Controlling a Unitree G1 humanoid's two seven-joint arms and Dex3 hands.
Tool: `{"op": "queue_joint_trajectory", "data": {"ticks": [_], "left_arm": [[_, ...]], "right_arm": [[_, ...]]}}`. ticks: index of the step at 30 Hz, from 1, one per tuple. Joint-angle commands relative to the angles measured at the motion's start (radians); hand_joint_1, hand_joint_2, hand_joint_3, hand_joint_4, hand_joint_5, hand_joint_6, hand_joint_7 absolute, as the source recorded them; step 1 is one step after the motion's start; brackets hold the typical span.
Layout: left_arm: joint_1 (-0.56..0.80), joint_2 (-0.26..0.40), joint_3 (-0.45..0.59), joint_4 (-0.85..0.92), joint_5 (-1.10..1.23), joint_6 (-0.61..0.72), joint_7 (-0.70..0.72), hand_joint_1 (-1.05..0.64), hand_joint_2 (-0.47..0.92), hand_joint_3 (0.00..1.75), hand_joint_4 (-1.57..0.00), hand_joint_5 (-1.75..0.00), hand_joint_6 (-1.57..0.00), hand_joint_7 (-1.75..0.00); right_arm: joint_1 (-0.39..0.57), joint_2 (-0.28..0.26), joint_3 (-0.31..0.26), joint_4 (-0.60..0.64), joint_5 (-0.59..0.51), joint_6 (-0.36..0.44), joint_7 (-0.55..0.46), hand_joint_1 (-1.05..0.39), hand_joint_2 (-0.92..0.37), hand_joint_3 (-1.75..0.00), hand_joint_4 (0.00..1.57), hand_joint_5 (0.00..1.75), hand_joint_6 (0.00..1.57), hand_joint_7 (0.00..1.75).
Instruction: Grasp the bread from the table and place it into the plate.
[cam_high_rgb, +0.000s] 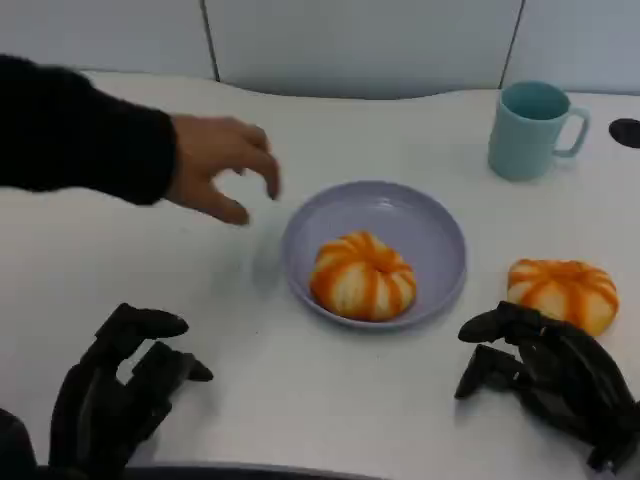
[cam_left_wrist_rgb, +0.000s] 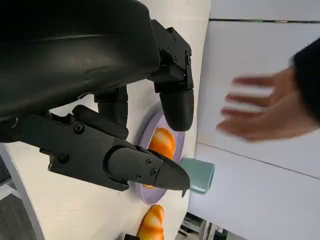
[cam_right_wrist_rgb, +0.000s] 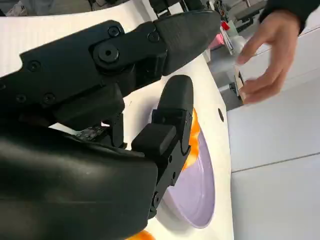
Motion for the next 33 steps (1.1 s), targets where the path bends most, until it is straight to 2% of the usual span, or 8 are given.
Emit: {"op": "queue_joint_trajectory", "data": {"ticks": [1, 9, 17, 27, 33], "left_arm": [[-0.006, 0.007, 0.012, 0.01, -0.013, -0.003, -0.005, -0.62, 0.92, 0.08, -0.32, -1.75, -0.28, -1.51], [-0.004, 0.013, 0.009, -0.001, -0.006, 0.005, -0.001, -0.61, 0.92, 0.08, -0.31, -1.75, -0.23, -1.54], [-0.015, 0.006, 0.02, 0.025, -0.017, -0.018, -0.031, -0.63, 0.92, 0.07, -0.35, -1.75, -0.31, -1.49], [-0.019, 0.004, 0.028, 0.045, -0.024, -0.043, -0.058, -0.62, 0.92, 0.06, -0.38, -1.75, -0.34, -1.41], [-0.013, 0.007, 0.022, 0.041, -0.008, -0.054, -0.041, -0.62, 0.92, 0.08, -0.35, -1.74, -0.31, -1.44]], "right_arm": [[0.021, -0.007, -0.003, 0.031, -0.013, 0.005, -0.009, -0.52, -0.92, -0.11, 0.67, 1.35, 0.78, 0.81], [0.021, -0.007, -0.002, 0.027, -0.016, 0.006, -0.01, -0.52, -0.92, -0.11, 0.67, 1.35, 0.78, 0.82], [0.032, -0.007, 0.002, 0.011, -0.026, -0.003, -0.024, -0.55, -0.92, -0.1, 0.65, 1.36, 0.78, 0.82], [0.039, -0.008, 0.002, -0.003, -0.029, 0.005, -0.024, -0.54, -0.92, -0.08, 0.65, 1.36, 0.79, 0.8], [0.042, -0.007, -0.003, -0.004, -0.021, 0.023, -0.015, -0.53, -0.92, -0.09, 0.65, 1.36, 0.79, 0.79]]}}
